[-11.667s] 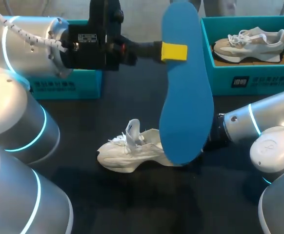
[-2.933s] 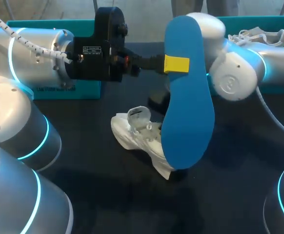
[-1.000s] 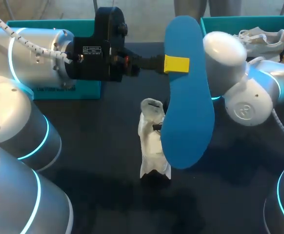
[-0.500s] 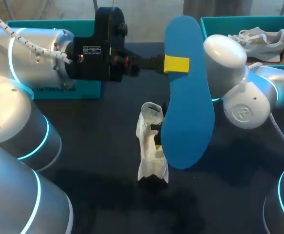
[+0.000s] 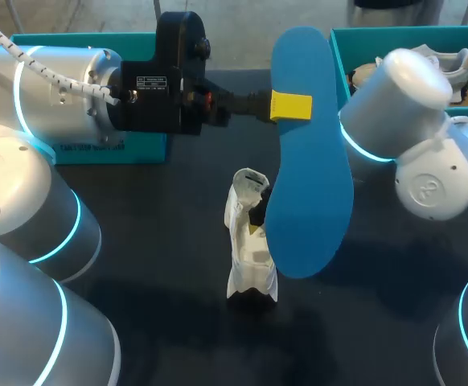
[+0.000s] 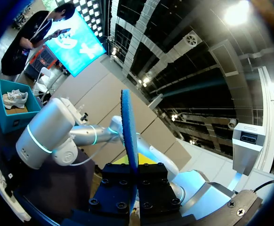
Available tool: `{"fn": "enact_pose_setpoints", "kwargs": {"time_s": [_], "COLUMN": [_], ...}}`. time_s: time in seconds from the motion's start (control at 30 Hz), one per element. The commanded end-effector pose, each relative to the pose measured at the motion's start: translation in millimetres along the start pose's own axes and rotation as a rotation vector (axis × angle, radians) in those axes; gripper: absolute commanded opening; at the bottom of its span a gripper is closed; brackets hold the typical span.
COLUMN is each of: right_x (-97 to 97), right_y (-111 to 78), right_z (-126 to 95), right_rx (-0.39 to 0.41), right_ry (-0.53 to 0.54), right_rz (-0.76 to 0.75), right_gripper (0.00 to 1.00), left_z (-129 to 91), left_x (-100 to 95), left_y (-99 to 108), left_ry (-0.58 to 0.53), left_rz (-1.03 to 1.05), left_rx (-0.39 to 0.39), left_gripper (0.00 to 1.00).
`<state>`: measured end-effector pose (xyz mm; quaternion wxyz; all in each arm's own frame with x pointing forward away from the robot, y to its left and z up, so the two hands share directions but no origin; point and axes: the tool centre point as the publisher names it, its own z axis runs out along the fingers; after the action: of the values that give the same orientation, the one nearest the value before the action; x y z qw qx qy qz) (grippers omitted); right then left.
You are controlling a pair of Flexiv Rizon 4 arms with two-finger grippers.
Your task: Take the shoe out of the shoebox, open the shoe tongue, remove and reinsert the insole, then place the shoe into the shoebox
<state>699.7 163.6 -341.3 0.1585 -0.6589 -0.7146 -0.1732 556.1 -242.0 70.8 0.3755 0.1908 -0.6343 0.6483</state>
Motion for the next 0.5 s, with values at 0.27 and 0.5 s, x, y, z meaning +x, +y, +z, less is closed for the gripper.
{"fn": "enact_pose_setpoints", "kwargs": {"time_s": [0.27,0.5], "right_x": [2.5,8.2], "right_y": [2.2,3.6], "right_z": [-23.2,-56.8], "right_rx": [-0.016,-0.025], "right_ry": [0.188,0.365], "right_rz": [0.009,-0.006], "right_gripper": [1.0,1.0], "left_z": [3.7,3.7], "left_x": [5.5,5.5], "left_y": [5.6,5.6], "left_ry": [-0.006,-0.006], "left_rz": [0.0,0.0], "left_rx": [0.017,0.017], "left_gripper": [0.0,0.0]}}
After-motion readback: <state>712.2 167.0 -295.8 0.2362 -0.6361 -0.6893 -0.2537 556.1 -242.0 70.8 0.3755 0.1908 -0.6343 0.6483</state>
